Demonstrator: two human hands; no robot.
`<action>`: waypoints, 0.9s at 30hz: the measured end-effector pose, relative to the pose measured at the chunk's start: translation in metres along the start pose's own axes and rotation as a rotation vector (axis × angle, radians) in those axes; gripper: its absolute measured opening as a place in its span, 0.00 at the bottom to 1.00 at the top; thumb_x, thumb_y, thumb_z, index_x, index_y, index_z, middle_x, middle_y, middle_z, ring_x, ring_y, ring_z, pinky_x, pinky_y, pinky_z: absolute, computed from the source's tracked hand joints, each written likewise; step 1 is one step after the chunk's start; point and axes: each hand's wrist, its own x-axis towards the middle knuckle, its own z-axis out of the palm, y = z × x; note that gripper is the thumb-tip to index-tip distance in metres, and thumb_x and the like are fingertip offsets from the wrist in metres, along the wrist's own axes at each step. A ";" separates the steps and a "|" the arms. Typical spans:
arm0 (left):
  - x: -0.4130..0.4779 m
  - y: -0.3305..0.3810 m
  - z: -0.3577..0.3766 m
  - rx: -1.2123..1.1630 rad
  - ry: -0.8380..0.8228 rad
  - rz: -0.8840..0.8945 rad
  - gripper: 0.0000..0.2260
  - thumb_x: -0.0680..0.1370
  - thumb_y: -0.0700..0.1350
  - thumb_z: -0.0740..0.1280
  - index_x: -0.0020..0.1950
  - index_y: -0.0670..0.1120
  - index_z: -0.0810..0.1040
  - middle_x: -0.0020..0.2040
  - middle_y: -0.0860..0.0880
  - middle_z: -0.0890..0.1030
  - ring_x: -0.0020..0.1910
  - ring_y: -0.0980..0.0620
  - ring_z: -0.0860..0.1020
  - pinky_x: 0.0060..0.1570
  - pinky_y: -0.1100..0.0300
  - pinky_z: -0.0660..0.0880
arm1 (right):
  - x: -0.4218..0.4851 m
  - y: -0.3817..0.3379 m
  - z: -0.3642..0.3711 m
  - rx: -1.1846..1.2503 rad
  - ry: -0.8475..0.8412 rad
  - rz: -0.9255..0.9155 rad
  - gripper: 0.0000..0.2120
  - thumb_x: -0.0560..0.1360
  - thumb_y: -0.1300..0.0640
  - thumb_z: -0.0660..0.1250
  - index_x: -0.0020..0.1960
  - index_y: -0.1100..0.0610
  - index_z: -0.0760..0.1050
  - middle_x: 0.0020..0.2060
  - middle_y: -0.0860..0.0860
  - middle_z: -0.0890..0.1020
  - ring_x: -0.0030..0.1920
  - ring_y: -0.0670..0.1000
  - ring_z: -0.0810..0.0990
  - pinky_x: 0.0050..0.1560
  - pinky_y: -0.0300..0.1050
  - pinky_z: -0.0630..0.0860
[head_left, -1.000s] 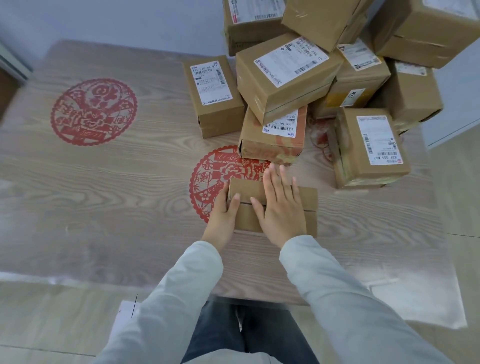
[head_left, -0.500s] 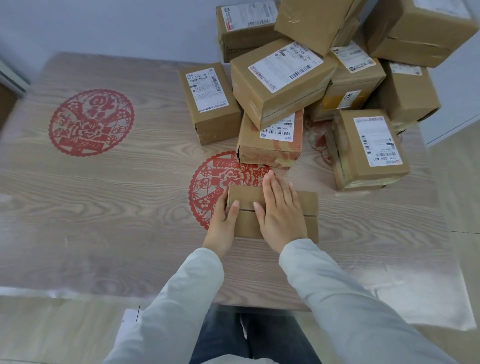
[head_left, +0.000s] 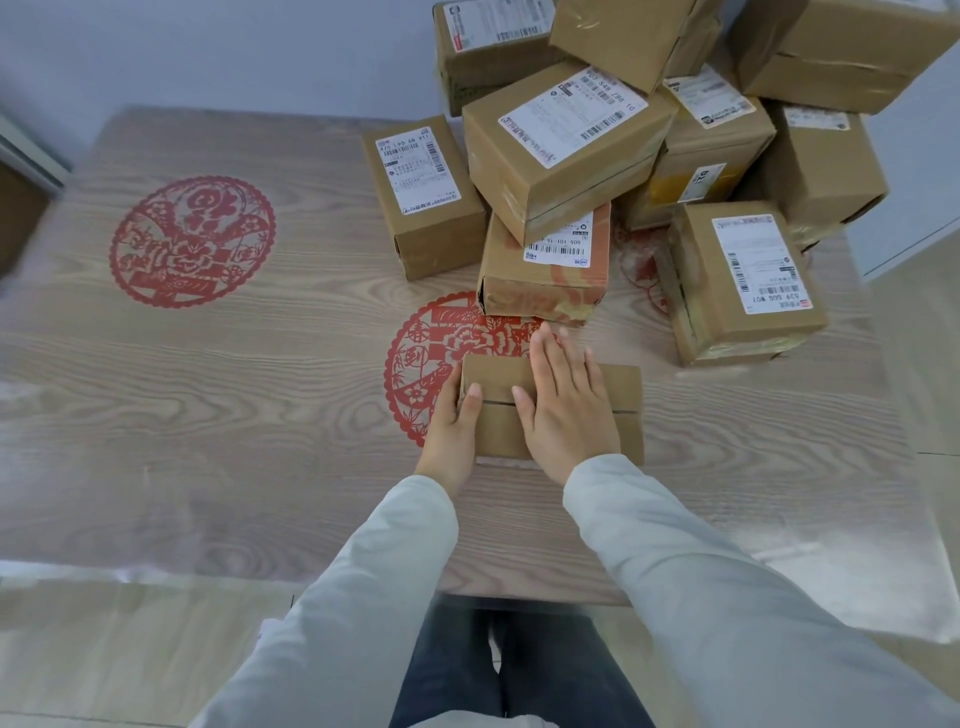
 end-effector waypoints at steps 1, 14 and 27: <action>-0.001 0.001 0.000 0.005 -0.003 0.004 0.23 0.82 0.52 0.56 0.77 0.53 0.58 0.73 0.50 0.68 0.70 0.51 0.68 0.70 0.49 0.66 | 0.000 0.001 -0.002 0.016 -0.018 -0.006 0.30 0.81 0.46 0.43 0.73 0.65 0.60 0.73 0.59 0.65 0.73 0.58 0.62 0.73 0.51 0.48; -0.031 -0.010 -0.036 0.097 -0.126 0.042 0.25 0.81 0.52 0.58 0.77 0.53 0.57 0.72 0.61 0.63 0.68 0.65 0.61 0.65 0.65 0.58 | -0.077 0.060 -0.043 0.942 -0.057 0.478 0.52 0.59 0.41 0.73 0.77 0.47 0.52 0.73 0.39 0.56 0.74 0.42 0.55 0.75 0.49 0.54; -0.029 -0.004 -0.018 0.142 -0.099 0.121 0.19 0.79 0.50 0.61 0.70 0.53 0.66 0.60 0.60 0.76 0.54 0.72 0.74 0.49 0.77 0.71 | -0.065 0.057 -0.041 1.066 -0.035 0.803 0.16 0.75 0.45 0.66 0.56 0.54 0.77 0.48 0.47 0.82 0.50 0.46 0.80 0.45 0.40 0.71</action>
